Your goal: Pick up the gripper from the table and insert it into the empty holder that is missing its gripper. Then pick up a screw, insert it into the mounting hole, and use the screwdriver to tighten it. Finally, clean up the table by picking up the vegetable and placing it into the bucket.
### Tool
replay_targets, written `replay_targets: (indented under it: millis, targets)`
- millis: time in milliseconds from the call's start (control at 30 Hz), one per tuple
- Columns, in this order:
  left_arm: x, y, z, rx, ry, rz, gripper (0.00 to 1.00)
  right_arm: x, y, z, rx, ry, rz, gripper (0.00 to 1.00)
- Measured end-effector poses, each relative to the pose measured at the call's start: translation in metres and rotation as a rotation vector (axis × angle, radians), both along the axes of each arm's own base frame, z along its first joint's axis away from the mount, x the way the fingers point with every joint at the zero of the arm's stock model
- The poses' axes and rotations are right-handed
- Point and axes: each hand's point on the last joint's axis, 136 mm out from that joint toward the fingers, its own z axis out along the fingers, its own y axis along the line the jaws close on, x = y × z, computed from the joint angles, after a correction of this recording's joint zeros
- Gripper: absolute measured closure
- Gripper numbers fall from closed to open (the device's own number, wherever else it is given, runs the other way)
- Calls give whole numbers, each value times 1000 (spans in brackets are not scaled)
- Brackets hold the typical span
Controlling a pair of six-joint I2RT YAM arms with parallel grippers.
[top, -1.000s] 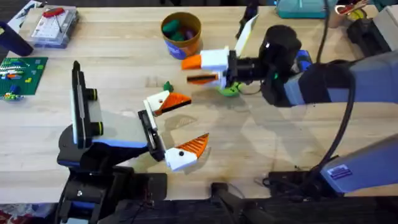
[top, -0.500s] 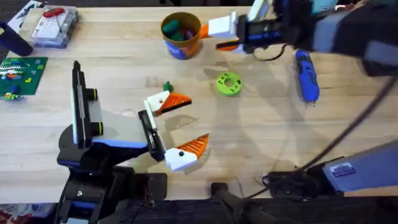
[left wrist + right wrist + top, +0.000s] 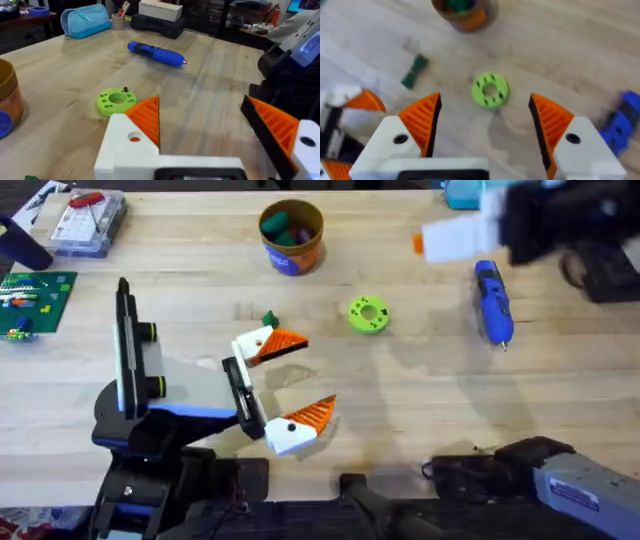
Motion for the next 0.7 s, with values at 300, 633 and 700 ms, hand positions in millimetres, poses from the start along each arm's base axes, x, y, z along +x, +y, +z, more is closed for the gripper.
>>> replay_targets:
  millis: [300, 633, 700]
  targets:
    - [0, 0, 0, 0, 0, 0, 10, -67, -37, -29, -169, 192, -41, 6]
    - [0, 0, 0, 0, 0, 0, 10, -80, -30, -105, -153, 211, -41, 6]
    - [0, 0, 0, 0, 0, 0, 10, -86, -32, -123, -162, 255, -46, 6]
